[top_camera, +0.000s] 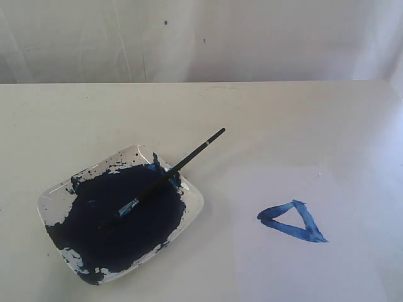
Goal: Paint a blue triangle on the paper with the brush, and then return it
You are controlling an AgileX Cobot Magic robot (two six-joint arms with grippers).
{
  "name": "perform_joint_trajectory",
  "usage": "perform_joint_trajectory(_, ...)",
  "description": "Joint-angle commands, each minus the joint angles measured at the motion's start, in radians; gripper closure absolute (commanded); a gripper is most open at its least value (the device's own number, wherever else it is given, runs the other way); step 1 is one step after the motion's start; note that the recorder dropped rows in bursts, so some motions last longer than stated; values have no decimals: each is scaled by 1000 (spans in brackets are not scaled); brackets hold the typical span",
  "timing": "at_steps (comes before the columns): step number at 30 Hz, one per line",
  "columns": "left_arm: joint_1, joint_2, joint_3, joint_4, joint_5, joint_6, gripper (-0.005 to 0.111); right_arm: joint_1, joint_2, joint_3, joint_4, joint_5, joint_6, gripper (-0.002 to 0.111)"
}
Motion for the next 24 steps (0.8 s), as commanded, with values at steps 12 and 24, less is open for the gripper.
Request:
perform_joint_trajectory(12, 2, -145, 173, -12, -52, -21, 107, 2, -5, 1, -1, -10, -13, 108)
perform_joint_trajectory(24, 2, -204, 173, 172, 156, -21, 107, 2, -5, 1, -1, -10, -13, 108)
